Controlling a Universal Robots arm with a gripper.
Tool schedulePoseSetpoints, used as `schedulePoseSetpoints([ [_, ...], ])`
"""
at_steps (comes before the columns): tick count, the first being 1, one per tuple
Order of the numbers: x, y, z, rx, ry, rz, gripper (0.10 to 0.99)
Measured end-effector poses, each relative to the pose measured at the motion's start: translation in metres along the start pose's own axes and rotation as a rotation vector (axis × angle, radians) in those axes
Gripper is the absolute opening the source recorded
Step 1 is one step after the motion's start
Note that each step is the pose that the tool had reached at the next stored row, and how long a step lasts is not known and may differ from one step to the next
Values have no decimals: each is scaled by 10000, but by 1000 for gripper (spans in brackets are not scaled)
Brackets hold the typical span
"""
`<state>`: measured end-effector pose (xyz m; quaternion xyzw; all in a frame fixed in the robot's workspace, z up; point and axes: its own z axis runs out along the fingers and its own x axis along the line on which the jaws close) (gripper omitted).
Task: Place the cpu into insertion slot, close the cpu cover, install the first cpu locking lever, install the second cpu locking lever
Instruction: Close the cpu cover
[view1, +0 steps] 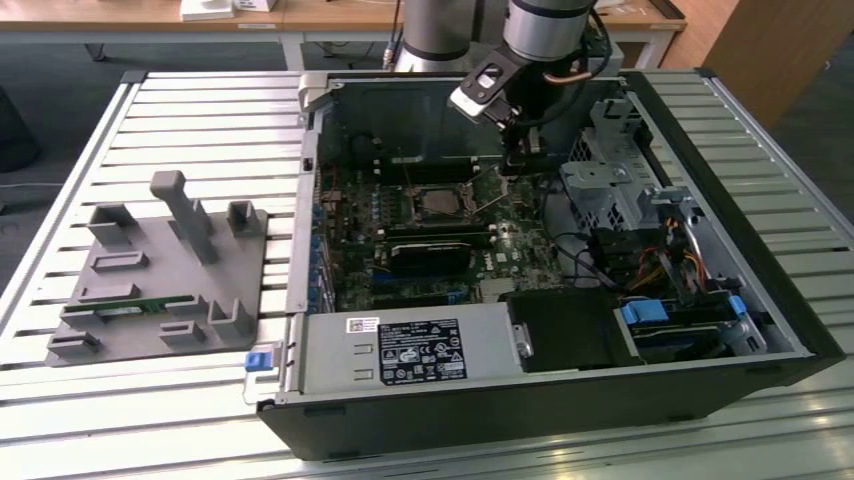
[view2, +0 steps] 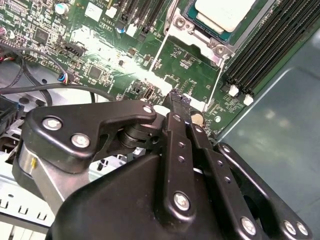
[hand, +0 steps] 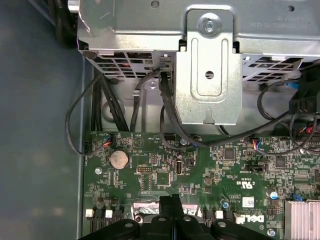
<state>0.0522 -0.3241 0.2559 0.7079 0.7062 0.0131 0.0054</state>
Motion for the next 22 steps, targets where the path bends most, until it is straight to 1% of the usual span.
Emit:
schedulePoseSetpoints([
  [6, 15, 21, 12, 0, 0, 0, 106],
  [13, 49, 83, 36, 0, 0, 0, 106],
  [22, 52, 142, 45, 0, -1, 0, 106],
])
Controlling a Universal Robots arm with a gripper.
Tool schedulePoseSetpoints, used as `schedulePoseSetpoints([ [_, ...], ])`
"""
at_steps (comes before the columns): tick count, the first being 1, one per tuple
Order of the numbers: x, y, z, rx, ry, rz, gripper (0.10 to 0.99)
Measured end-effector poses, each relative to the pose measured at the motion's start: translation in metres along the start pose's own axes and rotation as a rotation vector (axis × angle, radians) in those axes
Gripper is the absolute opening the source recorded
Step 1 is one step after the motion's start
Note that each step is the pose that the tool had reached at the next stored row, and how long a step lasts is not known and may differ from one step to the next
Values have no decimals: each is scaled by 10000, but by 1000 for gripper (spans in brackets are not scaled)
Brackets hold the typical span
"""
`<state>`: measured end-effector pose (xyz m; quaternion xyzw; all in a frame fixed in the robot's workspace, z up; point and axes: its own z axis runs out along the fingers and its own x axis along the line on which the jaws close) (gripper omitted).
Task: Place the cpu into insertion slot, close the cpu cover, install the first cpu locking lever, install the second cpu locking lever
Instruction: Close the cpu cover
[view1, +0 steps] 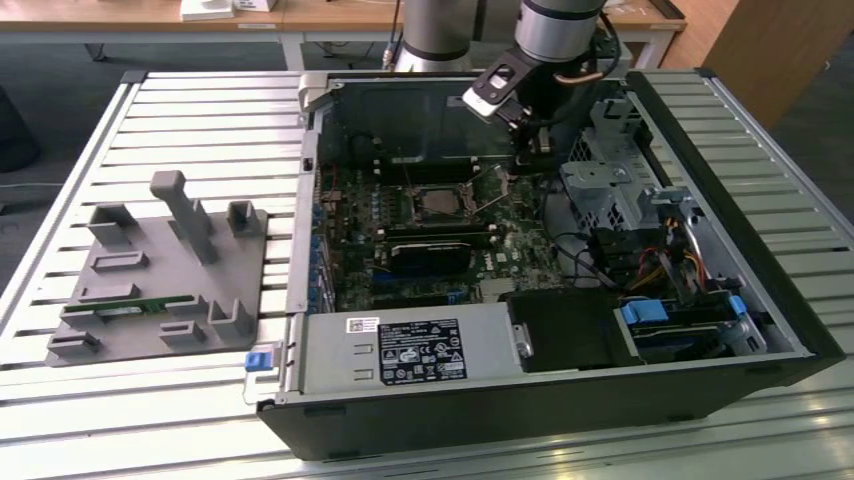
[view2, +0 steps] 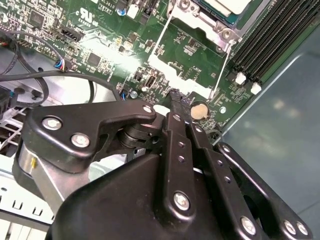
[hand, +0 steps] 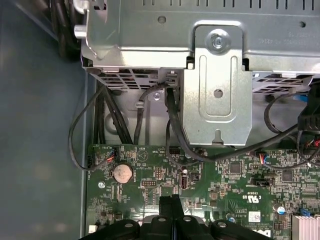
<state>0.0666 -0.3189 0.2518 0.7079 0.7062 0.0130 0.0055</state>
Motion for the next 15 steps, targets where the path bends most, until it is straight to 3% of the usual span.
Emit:
schedulePoseSetpoints([
  [15, -1, 44, 62, 0, 0, 2, 106],
])
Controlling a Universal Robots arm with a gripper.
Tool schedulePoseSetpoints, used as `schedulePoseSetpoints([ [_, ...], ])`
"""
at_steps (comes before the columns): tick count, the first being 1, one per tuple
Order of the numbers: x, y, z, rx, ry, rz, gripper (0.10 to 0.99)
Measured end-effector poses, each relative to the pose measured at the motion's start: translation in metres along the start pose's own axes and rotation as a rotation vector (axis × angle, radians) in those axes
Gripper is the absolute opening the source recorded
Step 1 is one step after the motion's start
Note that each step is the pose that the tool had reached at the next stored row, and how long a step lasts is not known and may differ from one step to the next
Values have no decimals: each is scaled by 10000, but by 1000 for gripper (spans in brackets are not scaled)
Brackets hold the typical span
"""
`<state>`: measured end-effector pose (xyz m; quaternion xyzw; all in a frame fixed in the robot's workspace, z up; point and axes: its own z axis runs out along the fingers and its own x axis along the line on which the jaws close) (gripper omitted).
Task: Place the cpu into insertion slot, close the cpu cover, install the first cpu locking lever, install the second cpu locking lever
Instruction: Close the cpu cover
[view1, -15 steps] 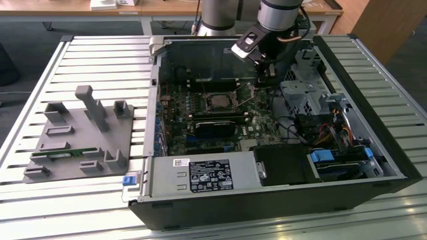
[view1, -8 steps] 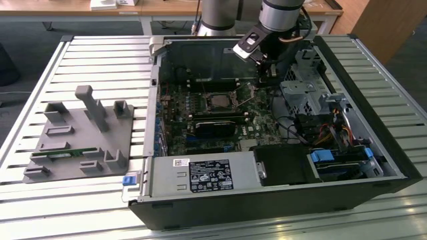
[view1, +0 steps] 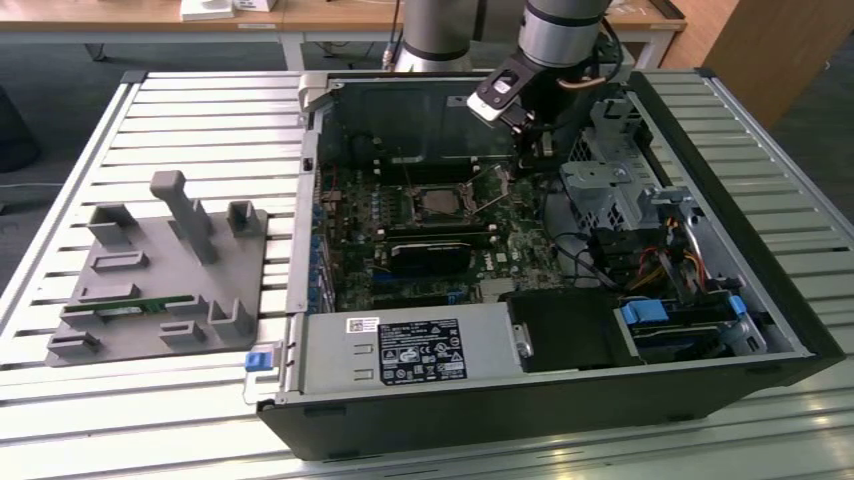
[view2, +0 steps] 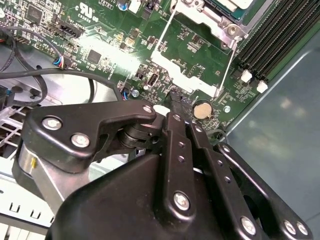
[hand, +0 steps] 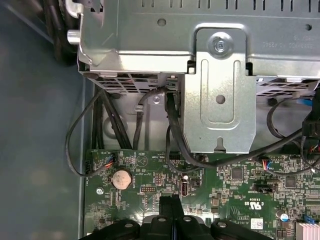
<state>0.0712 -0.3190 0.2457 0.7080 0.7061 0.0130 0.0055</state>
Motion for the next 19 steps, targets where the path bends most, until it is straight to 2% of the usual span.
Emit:
schedulePoseSetpoints([
  [19, 0, 22, 59, 3, 0, 0, 106],
])
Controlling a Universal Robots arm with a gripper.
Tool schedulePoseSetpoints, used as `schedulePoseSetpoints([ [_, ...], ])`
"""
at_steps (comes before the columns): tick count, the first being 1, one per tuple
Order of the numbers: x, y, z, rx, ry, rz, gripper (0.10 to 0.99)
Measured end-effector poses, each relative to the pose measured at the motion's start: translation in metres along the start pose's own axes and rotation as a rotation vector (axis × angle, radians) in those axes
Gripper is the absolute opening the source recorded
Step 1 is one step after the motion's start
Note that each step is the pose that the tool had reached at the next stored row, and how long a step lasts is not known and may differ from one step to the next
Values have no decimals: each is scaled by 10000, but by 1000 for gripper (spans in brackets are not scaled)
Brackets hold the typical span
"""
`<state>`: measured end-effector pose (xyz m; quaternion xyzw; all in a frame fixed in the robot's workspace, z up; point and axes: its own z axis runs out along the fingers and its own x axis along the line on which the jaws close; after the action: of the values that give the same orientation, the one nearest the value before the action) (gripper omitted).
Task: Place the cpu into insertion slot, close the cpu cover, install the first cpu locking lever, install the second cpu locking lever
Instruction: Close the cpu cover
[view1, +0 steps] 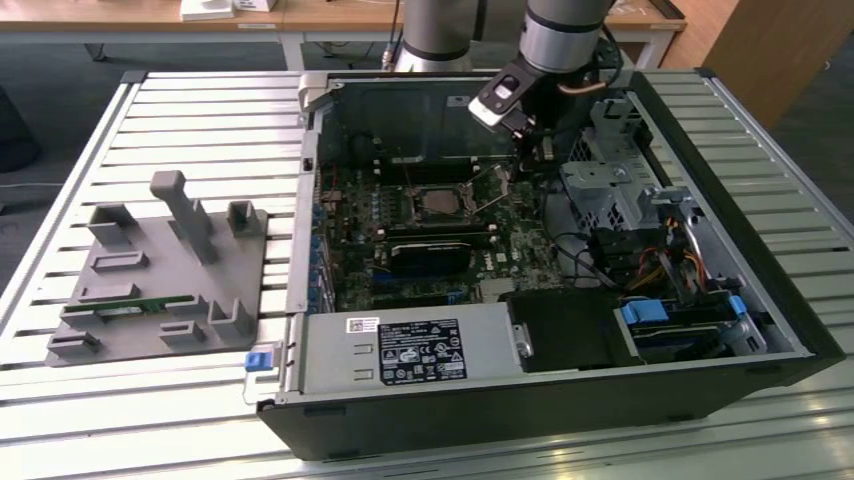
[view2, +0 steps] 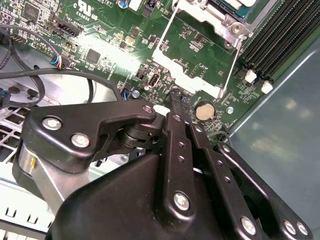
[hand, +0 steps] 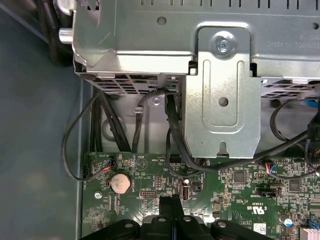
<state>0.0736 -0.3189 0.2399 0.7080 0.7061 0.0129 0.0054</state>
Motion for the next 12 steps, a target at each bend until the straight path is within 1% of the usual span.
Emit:
schedulePoseSetpoints([
  [8, -1, -3, 47, 0, -1, -1, 106],
  [12, -2, -30, 52, 0, -1, 0, 106],
])
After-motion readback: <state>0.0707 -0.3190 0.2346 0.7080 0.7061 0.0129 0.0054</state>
